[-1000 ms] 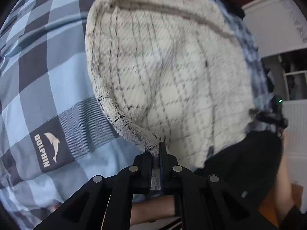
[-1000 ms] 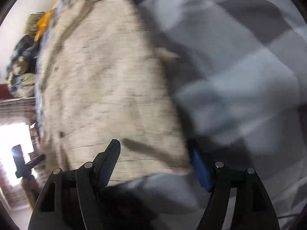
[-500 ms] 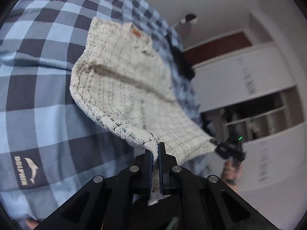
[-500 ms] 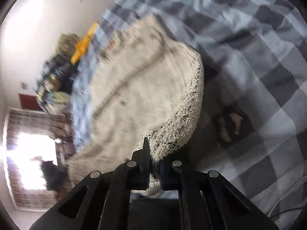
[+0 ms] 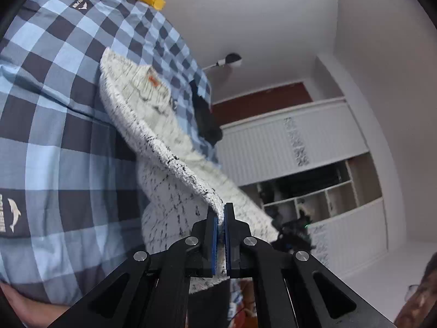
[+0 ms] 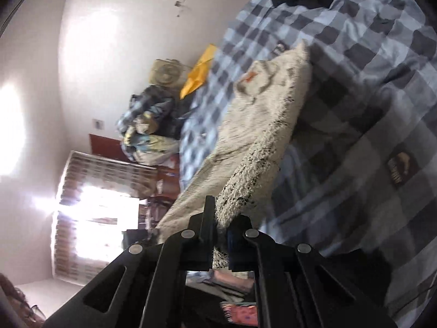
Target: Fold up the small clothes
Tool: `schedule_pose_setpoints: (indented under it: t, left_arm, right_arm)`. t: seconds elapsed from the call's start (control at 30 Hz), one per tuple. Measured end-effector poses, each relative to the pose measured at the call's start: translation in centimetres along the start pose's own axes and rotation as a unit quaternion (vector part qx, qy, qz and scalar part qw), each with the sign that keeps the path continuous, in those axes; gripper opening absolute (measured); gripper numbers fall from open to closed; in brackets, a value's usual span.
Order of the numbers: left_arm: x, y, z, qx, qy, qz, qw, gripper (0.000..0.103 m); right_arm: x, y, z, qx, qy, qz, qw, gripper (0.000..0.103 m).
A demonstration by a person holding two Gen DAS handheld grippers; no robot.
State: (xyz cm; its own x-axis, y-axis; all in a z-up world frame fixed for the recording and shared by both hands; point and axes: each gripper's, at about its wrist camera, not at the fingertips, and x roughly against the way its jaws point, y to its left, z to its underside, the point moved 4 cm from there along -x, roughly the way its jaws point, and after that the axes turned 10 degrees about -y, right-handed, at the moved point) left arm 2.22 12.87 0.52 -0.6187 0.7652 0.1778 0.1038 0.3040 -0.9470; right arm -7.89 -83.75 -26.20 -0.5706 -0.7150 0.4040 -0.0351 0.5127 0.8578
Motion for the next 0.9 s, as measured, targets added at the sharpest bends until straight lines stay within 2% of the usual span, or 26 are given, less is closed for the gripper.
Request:
schedule_pose_setpoints:
  t: [0.23,0.37,0.43,0.57,0.67,0.73,0.77,0.87,0.9]
  left_arm:
    - [4.8,-2.3,1.5,0.002,-0.019,0.001,0.9998,0.003]
    - [6.8,-1.9,2.1,0.019,-0.029,-0.012,0.9993,0.003]
    - [7.2,-1.0,2.2,0.04,-0.035,-0.026,0.9983,0.003]
    - [6.0,0.8,0.8,0.043,-0.043,-0.072,0.9956,0.003]
    - [3.5,2.7,-2.1,0.076,-0.037,-0.081,0.9931,0.003]
    - [0.6,4.2,-5.0,0.118,-0.024,-0.084,0.9892,0.003]
    - [-0.5,4.6,-6.1,0.122,-0.022,-0.088,0.9883,0.003]
    - [-4.6,6.4,-10.8,0.134,-0.023,-0.113,0.9843,0.003]
    - [-6.2,7.7,-13.0,0.151,-0.037,-0.128,0.9796,0.003]
  right_arm:
    - [2.2,1.1,1.5,-0.019,0.005,-0.037,0.999,0.004]
    - [4.4,2.1,3.1,-0.024,0.0,-0.034,0.999,0.004]
    - [4.6,2.1,3.5,-0.031,0.001,-0.028,0.999,0.004]
    - [3.2,0.7,3.7,-0.055,0.014,-0.001,0.998,0.004]
    - [1.3,-1.2,2.0,-0.079,0.022,0.0,0.997,0.004]
    - [-0.5,-2.5,-0.6,-0.092,0.02,0.012,0.995,0.004]
    - [-1.1,-2.9,-1.7,-0.096,0.016,0.019,0.995,0.004]
    - [-3.9,-3.8,-5.4,-0.099,0.019,0.026,0.995,0.004]
    - [-4.7,-4.2,-6.5,-0.102,0.021,0.028,0.994,0.004]
